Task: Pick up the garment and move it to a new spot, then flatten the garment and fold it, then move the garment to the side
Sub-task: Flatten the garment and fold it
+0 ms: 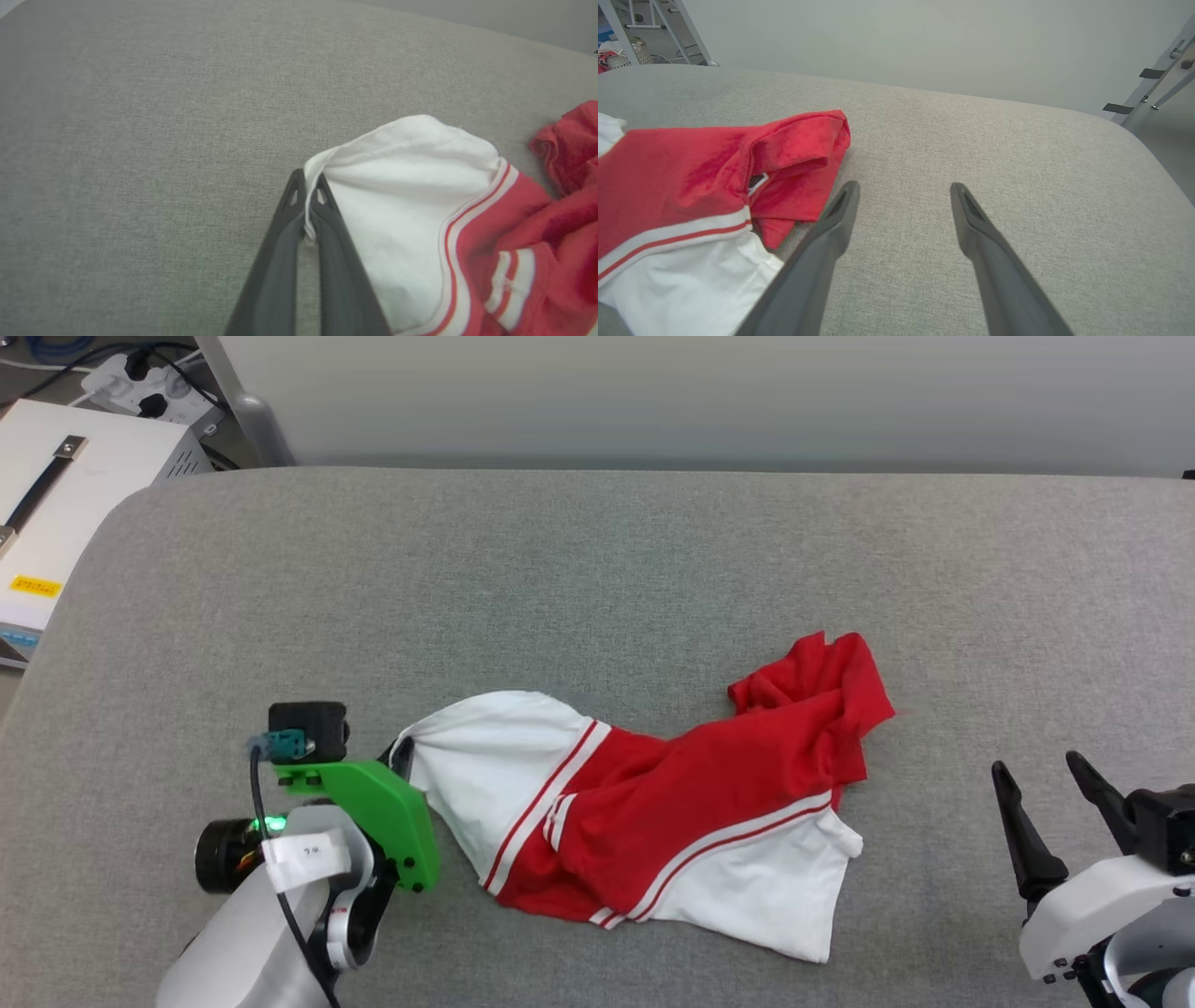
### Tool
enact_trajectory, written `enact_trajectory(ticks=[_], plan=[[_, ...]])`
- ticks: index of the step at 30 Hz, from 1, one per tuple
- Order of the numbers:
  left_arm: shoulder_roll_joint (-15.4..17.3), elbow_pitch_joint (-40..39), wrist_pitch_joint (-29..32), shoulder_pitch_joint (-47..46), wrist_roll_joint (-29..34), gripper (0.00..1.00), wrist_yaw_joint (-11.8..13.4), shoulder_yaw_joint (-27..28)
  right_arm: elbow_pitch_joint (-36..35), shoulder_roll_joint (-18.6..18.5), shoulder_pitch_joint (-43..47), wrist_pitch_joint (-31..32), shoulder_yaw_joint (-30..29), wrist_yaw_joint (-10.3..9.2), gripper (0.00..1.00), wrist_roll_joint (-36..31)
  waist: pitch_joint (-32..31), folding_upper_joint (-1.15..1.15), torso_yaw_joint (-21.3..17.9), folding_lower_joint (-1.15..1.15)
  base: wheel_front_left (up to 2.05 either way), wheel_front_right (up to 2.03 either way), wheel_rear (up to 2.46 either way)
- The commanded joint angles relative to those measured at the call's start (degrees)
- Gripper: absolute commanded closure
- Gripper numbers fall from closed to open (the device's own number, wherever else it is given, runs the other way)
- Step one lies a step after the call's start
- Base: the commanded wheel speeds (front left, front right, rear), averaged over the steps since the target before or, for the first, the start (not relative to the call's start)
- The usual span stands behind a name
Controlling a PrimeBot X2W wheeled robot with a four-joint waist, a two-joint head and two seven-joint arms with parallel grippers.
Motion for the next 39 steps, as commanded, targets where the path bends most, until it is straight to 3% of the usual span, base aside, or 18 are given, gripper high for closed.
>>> enact_trajectory(ticks=[1,8,13,17,22,30,37,38,39], plan=[[0.74,0.54,-1.01,1.11,-0.35,0.00,-0.48,0.27,0.48,-0.09,0.20,0.18,0.50,-0.05,0.00,0.23,0.16,0.00,0.05,0.00,0.00,0.00,0.00],[3.22,-1.26,-16.44,1.90,3.19,0.00,-3.23,3.00,0.39,-1.88,0.57,1.76,2.84,-0.05,0.00,1.42,-1.40,0.00,1.76,0.00,0.00,0.00,0.00],[4.18,-5.07,-22.08,4.32,5.96,0.00,-2.64,4.00,-4.24,-8.65,2.41,6.90,12.42,-0.05,0.00,7.02,-2.79,0.00,4.05,0.00,0.00,0.00,0.00],[3.92,-9.04,-23.39,6.55,8.28,0.00,-1.84,5.22,-9.36,-15.53,3.17,15.08,23.10,-0.05,0.00,14.92,-3.02,0.00,5.85,0.00,0.00,0.00,0.00],[2.60,-11.32,-23.66,8.26,9.91,0.00,-1.84,6.18,-9.70,-21.29,-0.49,22.90,30.73,-0.05,0.00,18.27,-2.23,0.00,8.20,0.00,0.00,0.00,0.00],[-0.66,-11.88,-23.70,7.66,12.39,0.00,-4.42,7.05,0.11,-22.52,-7.95,28.75,38.52,-0.05,0.00,19.33,0.44,0.00,12.73,0.00,0.00,0.00,0.00],[-2.15,-11.47,-23.71,7.87,13.74,0.00,-5.58,8.14,6.57,-22.89,-9.80,30.22,41.37,-0.05,0.00,20.34,1.49,0.00,13.86,0.00,0.00,0.00,0.00],[-2.29,-11.38,-23.71,7.92,13.88,0.00,-5.72,8.30,7.27,-23.10,-9.90,30.58,41.78,-0.05,0.55,20.50,1.57,0.00,13.90,0.00,0.00,0.00,0.00],[-2.45,-11.22,-23.71,7.98,14.03,0.00,-5.91,8.48,8.07,-23.35,-10.03,30.76,42.10,-0.05,1.00,20.68,1.67,0.00,13.90,0.00,0.00,0.00,0.00]])
